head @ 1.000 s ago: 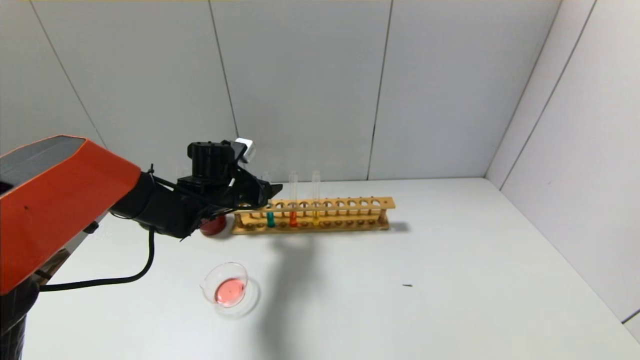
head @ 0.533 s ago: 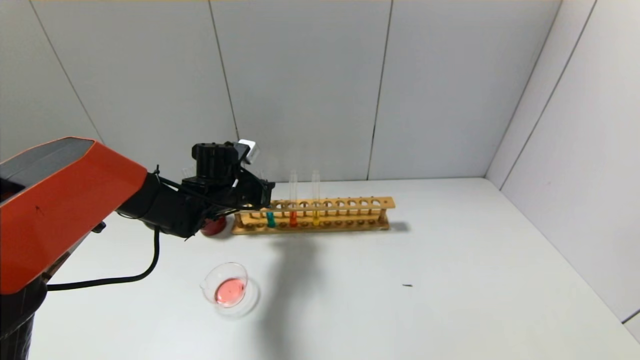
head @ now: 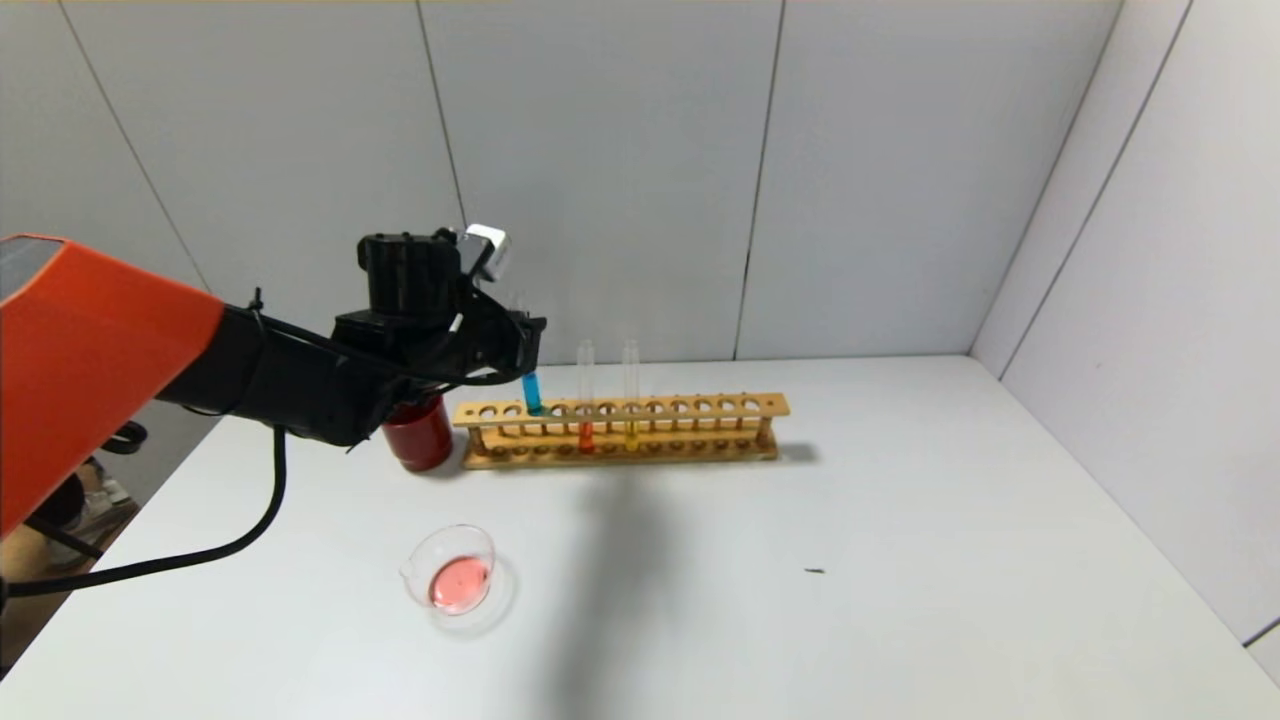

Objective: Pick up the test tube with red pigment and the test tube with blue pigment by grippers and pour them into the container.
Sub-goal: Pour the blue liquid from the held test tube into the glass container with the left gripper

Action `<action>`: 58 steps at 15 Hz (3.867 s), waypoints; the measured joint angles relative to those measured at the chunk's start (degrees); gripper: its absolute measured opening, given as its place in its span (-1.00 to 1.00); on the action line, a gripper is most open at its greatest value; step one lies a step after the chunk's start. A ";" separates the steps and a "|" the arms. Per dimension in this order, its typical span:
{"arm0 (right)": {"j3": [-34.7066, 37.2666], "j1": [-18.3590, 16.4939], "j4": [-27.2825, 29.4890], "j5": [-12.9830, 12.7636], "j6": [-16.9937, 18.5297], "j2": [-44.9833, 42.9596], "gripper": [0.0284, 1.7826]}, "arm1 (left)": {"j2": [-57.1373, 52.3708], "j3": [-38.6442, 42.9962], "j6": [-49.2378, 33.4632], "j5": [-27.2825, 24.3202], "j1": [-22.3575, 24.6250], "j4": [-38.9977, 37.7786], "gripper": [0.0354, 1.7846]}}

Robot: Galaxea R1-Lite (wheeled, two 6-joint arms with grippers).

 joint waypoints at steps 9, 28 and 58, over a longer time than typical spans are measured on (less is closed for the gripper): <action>0.00 0.00 0.00 0.02 0.00 0.00 0.96 | -18.76 6.17 3.19 1.38 0.13 2.77 -0.66; 0.00 0.00 -0.02 0.00 0.00 0.00 0.96 | -25.43 54.88 54.58 -11.72 9.67 -35.04 -0.66; 0.00 0.00 0.00 0.00 0.00 0.00 0.96 | -9.34 49.59 98.57 -16.70 14.52 -28.79 -0.66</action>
